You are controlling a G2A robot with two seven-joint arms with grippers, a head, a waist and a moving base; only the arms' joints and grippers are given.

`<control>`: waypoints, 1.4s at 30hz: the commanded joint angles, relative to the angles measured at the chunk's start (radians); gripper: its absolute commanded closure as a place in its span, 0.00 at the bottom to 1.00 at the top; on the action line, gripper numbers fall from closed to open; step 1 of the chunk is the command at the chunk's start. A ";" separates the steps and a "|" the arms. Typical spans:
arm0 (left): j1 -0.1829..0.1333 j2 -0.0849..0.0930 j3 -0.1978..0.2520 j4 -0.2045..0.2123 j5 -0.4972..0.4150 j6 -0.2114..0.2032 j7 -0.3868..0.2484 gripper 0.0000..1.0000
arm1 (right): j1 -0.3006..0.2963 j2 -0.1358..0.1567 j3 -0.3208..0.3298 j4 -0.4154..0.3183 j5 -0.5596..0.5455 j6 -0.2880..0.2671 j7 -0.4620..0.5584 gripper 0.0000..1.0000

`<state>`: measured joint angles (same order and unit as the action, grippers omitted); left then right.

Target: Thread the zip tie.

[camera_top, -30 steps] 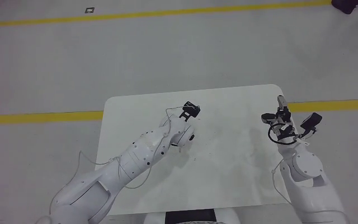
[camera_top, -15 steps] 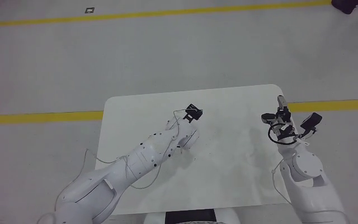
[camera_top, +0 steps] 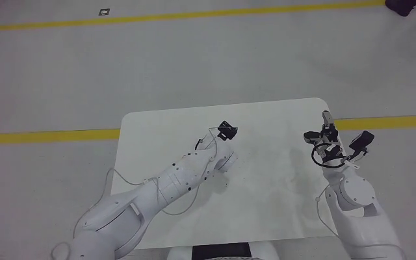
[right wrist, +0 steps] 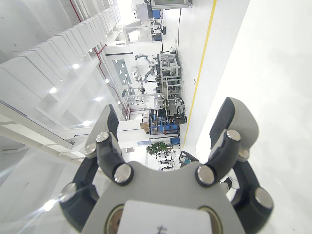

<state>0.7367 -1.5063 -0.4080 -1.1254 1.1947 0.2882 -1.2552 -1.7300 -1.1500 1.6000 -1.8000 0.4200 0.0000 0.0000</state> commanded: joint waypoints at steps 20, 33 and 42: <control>-0.011 -0.054 -0.011 0.119 0.002 -0.009 0.043 0.71 | 0.000 0.000 0.000 0.000 0.000 0.000 0.000 0.00; -0.002 -0.065 -0.040 0.156 -0.014 -0.045 0.074 0.77 | 0.000 0.000 0.000 0.000 0.000 0.000 0.000 0.00; -0.004 -0.069 -0.049 0.163 0.016 -0.043 0.065 0.78 | 0.000 0.000 0.000 0.000 0.000 0.000 0.000 0.00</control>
<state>0.7317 -1.5751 -0.4563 -0.9619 1.2071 0.2450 -1.1882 -1.7300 -1.1500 1.6000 -1.8000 0.4200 0.0000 0.0000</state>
